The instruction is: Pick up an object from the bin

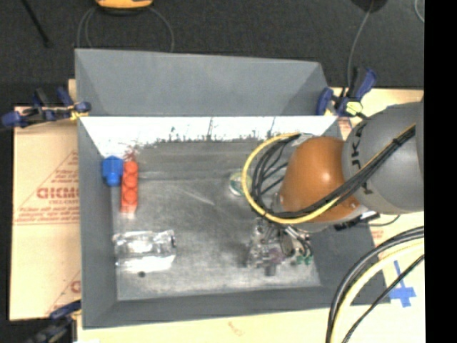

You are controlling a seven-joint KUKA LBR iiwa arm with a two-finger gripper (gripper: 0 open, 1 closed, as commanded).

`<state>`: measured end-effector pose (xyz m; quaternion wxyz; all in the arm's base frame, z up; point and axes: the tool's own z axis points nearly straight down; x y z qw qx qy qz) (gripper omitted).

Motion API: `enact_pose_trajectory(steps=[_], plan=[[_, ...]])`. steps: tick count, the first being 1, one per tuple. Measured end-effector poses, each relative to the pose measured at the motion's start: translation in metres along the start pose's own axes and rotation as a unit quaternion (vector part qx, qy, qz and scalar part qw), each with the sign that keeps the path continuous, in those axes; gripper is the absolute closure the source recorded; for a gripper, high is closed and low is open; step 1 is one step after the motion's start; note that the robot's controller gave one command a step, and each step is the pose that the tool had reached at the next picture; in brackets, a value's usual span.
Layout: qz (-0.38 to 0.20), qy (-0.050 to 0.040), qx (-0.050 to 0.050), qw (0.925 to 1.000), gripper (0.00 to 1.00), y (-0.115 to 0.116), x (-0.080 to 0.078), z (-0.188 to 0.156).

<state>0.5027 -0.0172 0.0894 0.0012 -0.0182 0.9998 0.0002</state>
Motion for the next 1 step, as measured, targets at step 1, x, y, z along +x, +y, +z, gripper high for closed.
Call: enact_pose_trajectory(steps=[1], plan=[[-0.093, -0.0048, 0.001, 0.9956, 1.0, 0.0005, 0.0035, -0.1799]])
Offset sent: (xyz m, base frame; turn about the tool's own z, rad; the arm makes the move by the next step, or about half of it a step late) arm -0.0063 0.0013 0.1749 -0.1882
